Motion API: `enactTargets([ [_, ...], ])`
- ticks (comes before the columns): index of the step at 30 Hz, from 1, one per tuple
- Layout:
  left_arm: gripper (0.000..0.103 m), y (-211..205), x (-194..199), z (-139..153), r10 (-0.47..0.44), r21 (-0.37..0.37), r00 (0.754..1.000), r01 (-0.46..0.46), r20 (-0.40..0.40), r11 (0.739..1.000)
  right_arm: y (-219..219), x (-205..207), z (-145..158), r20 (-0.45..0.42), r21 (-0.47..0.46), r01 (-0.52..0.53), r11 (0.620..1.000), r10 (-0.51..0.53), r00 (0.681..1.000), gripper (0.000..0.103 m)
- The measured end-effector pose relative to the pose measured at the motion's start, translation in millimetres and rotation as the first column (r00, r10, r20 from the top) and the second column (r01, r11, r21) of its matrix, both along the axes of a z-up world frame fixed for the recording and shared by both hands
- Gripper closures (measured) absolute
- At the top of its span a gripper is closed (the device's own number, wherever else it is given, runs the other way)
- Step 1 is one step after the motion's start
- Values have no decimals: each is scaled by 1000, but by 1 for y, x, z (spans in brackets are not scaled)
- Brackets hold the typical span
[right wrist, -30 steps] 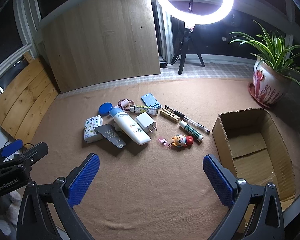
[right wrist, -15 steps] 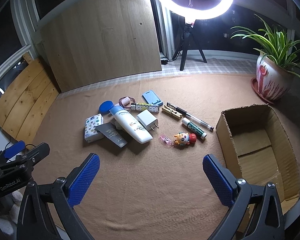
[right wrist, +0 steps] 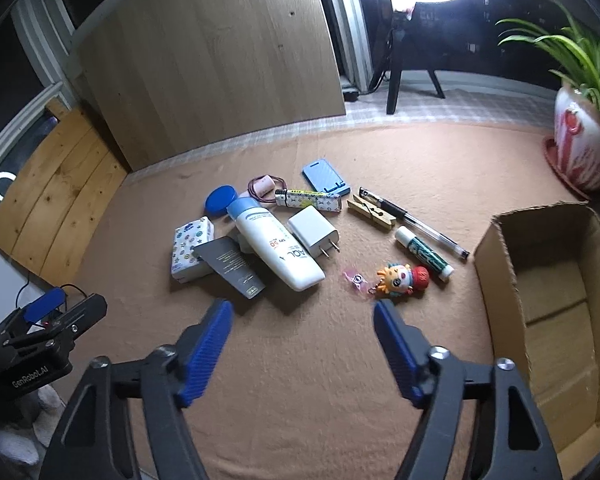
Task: Organize objects
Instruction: 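Move the right tool toward the white sunscreen bottle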
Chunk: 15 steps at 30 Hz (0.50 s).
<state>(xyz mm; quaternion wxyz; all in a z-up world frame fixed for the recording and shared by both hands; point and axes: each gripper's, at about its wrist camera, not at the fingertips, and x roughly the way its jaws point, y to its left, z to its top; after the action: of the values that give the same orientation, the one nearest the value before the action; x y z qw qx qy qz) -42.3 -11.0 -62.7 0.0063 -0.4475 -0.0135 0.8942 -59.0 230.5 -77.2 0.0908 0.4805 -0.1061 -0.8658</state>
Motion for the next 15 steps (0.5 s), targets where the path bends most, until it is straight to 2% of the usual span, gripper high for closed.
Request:
enactTargets([
  [5,6,-6,-19,-15,9,-8,1000,-8,25,1000,-3,-25,-12,42,-54,-48,997,50,998,47],
  [7,8,-8,-25,-20,15,-9,999,-15,34,1000,-6,-36,-18,68,-81,-77,994,83,994,56],
  [9,9,-8,-29,-25,18,-15,999,-17,41,1000,-12,-47,-21,81,-97,-100,990,108,991,59],
  [15,13,-9,-32,-37,28,-21,998,-27,64,999,-26,-85,-37,132,-140,-148,979,166,977,66],
])
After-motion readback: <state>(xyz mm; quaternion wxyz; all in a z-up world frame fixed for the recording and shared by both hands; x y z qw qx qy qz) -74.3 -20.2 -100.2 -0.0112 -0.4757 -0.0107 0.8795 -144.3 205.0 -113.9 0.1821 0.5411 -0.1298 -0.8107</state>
